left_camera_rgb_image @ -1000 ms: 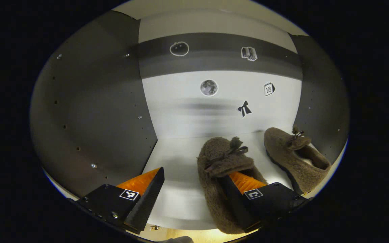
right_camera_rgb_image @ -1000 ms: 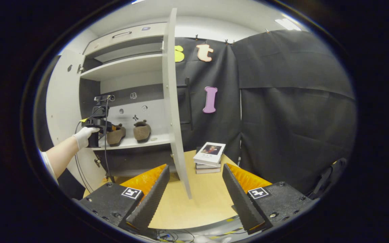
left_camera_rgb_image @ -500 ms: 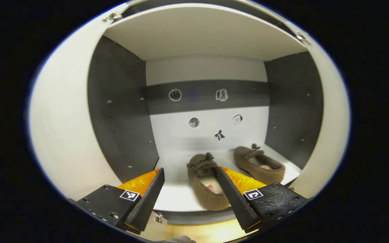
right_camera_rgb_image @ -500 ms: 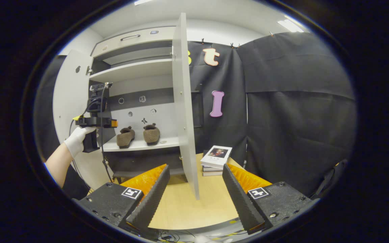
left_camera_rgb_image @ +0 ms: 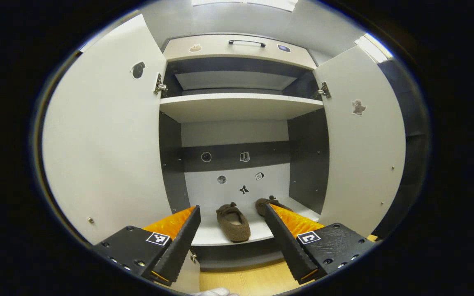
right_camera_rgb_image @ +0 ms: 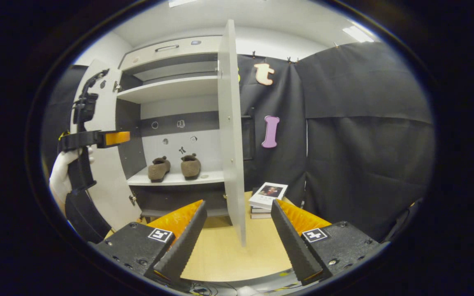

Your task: Grab one shoe with the right hand and put it into the shoe cabinet, grab the other shoe with the left hand and put it into the shoe cabinet; then close the right door with the right hand and the left door with the left hand.

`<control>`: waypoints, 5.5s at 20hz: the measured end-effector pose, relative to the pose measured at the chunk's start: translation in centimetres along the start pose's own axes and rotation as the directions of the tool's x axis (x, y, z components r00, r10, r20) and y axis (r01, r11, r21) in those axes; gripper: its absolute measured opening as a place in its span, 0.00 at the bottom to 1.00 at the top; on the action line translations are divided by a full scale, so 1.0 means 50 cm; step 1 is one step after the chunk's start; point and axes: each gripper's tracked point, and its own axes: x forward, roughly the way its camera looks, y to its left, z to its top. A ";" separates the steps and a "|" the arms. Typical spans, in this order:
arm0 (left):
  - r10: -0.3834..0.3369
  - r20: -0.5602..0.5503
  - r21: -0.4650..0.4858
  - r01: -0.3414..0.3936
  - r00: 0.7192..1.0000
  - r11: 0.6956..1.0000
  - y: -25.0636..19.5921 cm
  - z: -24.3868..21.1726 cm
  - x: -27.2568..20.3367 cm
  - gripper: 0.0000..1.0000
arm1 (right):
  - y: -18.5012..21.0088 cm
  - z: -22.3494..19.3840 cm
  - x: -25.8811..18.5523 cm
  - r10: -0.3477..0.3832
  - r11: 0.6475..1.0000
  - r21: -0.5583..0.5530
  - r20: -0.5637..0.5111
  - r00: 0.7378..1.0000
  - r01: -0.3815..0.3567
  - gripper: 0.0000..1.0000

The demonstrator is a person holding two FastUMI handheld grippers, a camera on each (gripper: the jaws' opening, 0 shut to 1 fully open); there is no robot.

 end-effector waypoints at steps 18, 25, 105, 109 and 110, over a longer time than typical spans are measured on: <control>0.099 -0.065 -0.012 -0.100 0.993 0.995 -0.083 -0.163 -0.387 0.96 | -0.133 0.104 0.117 0.051 0.998 -0.039 0.040 0.998 -0.050 0.99; 0.143 -0.051 -0.024 -0.144 0.988 0.989 -0.078 -0.150 -0.414 0.96 | -0.184 0.239 0.241 0.026 0.999 -0.035 0.135 0.991 -0.021 0.99; 0.164 0.004 -0.010 -0.164 0.986 0.986 0.082 -0.064 -0.132 0.96 | -0.030 0.071 -0.054 0.169 0.984 -0.053 -0.015 0.985 -0.170 0.99; 0.173 -0.013 -0.028 -0.174 0.985 0.984 0.030 -0.061 -0.226 0.96 | -0.053 0.085 -0.083 0.193 0.981 -0.031 0.001 0.981 -0.193 0.99; 0.157 -0.026 -0.045 -0.158 0.987 0.986 0.008 -0.067 -0.250 1.00 | -0.060 0.091 -0.092 0.198 0.980 -0.018 0.013 0.980 -0.197 0.99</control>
